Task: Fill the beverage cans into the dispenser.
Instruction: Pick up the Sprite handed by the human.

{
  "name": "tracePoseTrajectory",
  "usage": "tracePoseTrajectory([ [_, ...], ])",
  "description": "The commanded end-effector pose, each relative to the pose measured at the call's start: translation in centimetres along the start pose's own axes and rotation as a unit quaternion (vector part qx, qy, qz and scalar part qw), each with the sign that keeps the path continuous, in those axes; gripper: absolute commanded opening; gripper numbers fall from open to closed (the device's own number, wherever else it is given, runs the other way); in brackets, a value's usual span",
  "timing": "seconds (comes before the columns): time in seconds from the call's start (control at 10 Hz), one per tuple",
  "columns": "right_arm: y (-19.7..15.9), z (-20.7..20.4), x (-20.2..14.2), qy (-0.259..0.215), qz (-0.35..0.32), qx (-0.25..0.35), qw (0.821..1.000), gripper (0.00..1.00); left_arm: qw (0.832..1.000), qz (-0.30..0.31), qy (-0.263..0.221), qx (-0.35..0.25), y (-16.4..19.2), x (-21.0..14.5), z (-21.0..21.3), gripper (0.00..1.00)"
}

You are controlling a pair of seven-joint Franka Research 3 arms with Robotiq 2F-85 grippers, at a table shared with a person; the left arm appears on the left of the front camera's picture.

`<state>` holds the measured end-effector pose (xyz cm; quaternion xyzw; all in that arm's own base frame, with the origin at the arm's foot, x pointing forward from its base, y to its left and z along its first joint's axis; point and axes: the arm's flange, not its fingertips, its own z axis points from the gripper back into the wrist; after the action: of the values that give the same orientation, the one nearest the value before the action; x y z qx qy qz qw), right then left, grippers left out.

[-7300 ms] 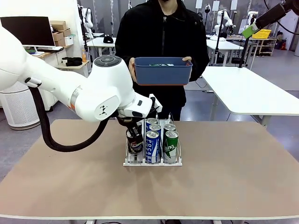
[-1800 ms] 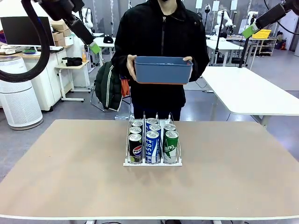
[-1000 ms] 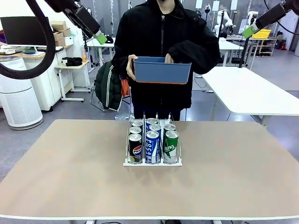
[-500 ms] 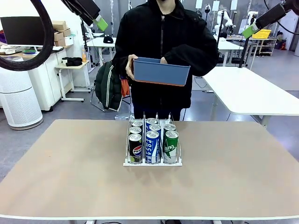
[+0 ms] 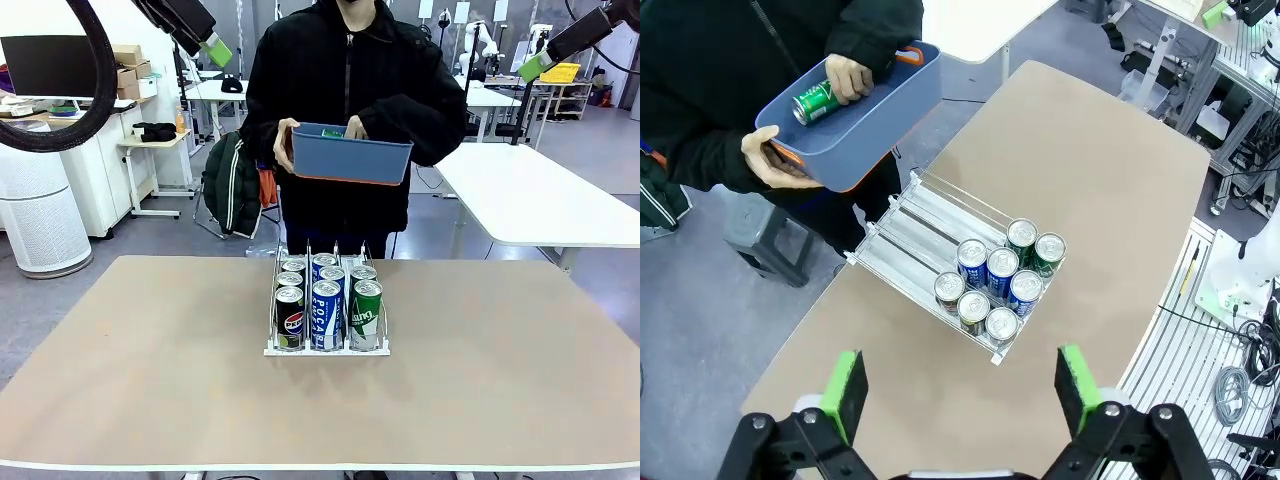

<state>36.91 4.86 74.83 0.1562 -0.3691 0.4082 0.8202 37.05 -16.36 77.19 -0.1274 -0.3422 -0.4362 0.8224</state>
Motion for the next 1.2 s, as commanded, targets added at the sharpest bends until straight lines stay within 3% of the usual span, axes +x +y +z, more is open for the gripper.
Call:
tracePoseTrajectory([
  [0.0, -0.06, -0.05, -0.01, -0.003, -0.001, 0.003, 1.000, 1.00, 1.000, 0.002, -0.001, 0.001, 0.08, -0.14, -0.07, 1.00],
  [1.1, -0.06, -0.05, -0.01, -0.003, -0.001, 0.003, 1.000, 1.00, 1.000, 0.002, -0.001, 0.001, 0.08, -0.14, -0.07, 1.00],
])
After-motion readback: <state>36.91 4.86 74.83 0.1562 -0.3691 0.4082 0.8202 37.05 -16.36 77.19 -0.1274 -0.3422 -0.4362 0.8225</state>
